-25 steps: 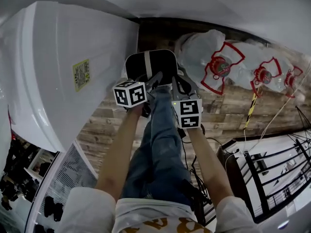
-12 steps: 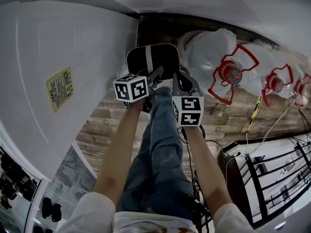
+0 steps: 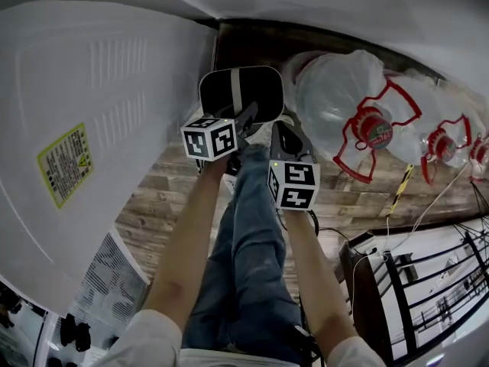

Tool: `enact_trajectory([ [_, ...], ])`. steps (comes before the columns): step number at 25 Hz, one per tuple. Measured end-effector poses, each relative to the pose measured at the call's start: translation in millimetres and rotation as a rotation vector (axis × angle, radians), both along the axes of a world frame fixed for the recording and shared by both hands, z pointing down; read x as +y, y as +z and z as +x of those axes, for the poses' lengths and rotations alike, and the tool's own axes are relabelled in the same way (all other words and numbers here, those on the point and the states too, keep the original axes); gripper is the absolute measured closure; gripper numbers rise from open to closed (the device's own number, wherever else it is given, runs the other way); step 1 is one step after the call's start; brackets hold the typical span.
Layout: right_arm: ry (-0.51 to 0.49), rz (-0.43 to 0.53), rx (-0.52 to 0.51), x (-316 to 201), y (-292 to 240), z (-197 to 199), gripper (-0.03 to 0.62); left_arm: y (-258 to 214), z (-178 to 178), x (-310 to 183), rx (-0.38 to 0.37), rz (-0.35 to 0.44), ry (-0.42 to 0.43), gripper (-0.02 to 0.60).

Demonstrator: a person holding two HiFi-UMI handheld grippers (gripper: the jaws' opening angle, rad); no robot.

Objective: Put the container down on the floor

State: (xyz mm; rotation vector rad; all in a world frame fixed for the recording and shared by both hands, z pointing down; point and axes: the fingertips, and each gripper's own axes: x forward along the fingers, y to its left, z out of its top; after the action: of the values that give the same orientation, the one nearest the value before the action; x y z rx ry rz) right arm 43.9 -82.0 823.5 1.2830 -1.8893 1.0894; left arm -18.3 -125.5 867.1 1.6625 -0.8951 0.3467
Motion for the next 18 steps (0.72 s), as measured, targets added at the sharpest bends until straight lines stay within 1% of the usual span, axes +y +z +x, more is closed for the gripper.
enact_trajectory([
  [3, -0.01, -0.016, 0.012, -0.1, 5.3, 3.1, 0.566, 6.0, -0.7, -3.7, 0.004, 0.003, -0.023, 0.551],
  [9, -0.049, -0.035, -0.006, 0.8, 8.6, -2.2, 0.566, 14.9, -5.3, -4.2, 0.004, 0.03, -0.043, 0.551],
  [13, -0.058, -0.026, -0.001, -5.0, 9.7, -7.9, 0.566, 18.0, -9.9, -1.5, 0.005, 0.047, -0.06, 0.551],
  [15, -0.061, -0.026, 0.006, -5.7, 9.7, -9.3, 0.566, 19.6, -13.0, 1.4, -0.01, 0.046, -0.068, 0.552],
  [18, -0.073, -0.028, 0.011, -5.1, 9.0, -14.6, 0.566, 21.9, -24.5, 3.8, -0.075, 0.047, -0.075, 0.554],
])
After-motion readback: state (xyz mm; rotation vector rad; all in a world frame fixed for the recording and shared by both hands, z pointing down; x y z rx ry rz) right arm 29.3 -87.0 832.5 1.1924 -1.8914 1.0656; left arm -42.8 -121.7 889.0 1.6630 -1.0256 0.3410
